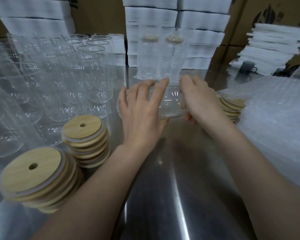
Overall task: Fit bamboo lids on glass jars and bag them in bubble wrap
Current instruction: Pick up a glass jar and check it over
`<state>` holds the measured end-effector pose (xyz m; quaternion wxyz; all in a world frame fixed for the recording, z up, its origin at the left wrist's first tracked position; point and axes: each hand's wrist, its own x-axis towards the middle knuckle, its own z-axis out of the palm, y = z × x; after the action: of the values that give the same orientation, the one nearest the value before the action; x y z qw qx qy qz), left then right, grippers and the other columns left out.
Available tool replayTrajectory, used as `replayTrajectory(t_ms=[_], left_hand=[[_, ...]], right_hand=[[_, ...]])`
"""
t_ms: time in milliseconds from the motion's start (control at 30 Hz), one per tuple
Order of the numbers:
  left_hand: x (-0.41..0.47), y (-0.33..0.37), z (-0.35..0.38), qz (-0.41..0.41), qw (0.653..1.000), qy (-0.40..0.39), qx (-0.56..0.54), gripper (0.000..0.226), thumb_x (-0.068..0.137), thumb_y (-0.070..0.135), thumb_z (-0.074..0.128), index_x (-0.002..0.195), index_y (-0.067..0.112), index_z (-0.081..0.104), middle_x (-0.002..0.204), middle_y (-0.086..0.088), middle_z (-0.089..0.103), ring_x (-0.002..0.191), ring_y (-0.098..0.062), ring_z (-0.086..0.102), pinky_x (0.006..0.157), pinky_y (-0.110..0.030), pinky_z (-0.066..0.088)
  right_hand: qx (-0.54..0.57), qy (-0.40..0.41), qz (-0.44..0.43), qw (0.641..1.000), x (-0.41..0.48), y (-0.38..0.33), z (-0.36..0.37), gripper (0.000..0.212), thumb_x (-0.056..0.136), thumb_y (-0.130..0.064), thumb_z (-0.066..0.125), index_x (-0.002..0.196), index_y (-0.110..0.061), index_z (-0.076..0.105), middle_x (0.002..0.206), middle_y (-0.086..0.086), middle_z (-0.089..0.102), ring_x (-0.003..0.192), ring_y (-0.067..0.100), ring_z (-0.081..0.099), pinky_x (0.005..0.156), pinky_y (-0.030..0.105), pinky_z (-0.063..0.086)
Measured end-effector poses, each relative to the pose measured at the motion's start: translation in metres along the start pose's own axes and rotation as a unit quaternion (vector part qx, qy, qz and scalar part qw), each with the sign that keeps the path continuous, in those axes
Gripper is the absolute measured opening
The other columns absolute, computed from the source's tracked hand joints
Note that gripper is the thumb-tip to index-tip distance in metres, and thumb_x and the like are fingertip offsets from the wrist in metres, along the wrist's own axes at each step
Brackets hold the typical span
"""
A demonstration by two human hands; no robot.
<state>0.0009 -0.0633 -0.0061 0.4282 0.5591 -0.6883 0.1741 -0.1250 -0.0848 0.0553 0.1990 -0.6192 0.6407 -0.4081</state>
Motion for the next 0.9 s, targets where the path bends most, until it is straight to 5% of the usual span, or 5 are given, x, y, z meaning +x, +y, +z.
replayTrajectory(t_ms=[300, 500, 633, 767, 900], left_hand=[[0.003, -0.004, -0.002, -0.015, 0.998, 0.044, -0.051, 0.081, 0.070, 0.039, 0.082, 0.141, 0.021, 0.048, 0.134, -0.008, 0.054, 0.124, -0.030, 0.049, 0.107, -0.052, 0.032], [0.010, -0.001, -0.008, -0.135, 0.963, 0.070, -0.223, 0.093, 0.070, 0.056, 0.074, 0.145, 0.015, 0.036, 0.134, -0.002, 0.054, 0.122, -0.021, 0.053, 0.103, -0.047, 0.042], [0.009, 0.004, -0.012, -0.256, 0.894, 0.059, -0.364, 0.083, 0.070, 0.062, 0.072, 0.134, 0.029, 0.030, 0.119, 0.007, 0.059, 0.102, -0.007, 0.062, 0.089, -0.033, 0.052], [0.021, 0.001, -0.013, -0.382, 0.766, 0.016, -0.517, 0.063, 0.081, 0.064, 0.060, 0.122, 0.025, 0.033, 0.122, -0.010, 0.061, 0.099, -0.023, 0.070, 0.073, -0.036, 0.057], [0.026, -0.008, -0.014, -0.438, 0.656, -0.036, -0.613, 0.069, 0.090, 0.071, 0.039, 0.134, 0.018, 0.047, 0.116, -0.012, 0.070, 0.096, -0.032, 0.072, 0.070, -0.046, 0.061]], right_hand=[[0.246, -0.205, 0.190, 0.928, 0.007, 0.005, -0.014, 0.042, 0.096, -0.049, 0.040, 0.082, -0.012, 0.053, 0.049, 0.006, 0.045, 0.030, 0.013, 0.025, 0.035, 0.015, 0.021], [0.348, -0.168, 0.126, 0.914, 0.001, 0.002, 0.000, 0.031, 0.101, -0.026, 0.038, 0.084, -0.011, 0.060, 0.053, 0.002, 0.054, 0.042, 0.016, 0.043, 0.041, 0.020, 0.035], [0.339, -0.160, 0.053, 0.925, 0.000, 0.002, 0.009, 0.027, 0.101, -0.032, 0.046, 0.101, -0.013, 0.066, 0.083, 0.004, 0.063, 0.072, 0.019, 0.059, 0.067, 0.032, 0.050], [0.337, -0.194, -0.008, 0.921, 0.000, 0.006, 0.007, 0.013, 0.094, -0.030, 0.061, 0.103, -0.020, 0.062, 0.107, 0.007, 0.069, 0.092, 0.020, 0.068, 0.088, 0.043, 0.054], [0.335, -0.227, -0.098, 0.909, -0.002, 0.011, 0.000, 0.036, 0.073, -0.021, 0.072, 0.105, -0.021, 0.055, 0.117, 0.004, 0.065, 0.109, 0.025, 0.067, 0.094, 0.036, 0.056]])
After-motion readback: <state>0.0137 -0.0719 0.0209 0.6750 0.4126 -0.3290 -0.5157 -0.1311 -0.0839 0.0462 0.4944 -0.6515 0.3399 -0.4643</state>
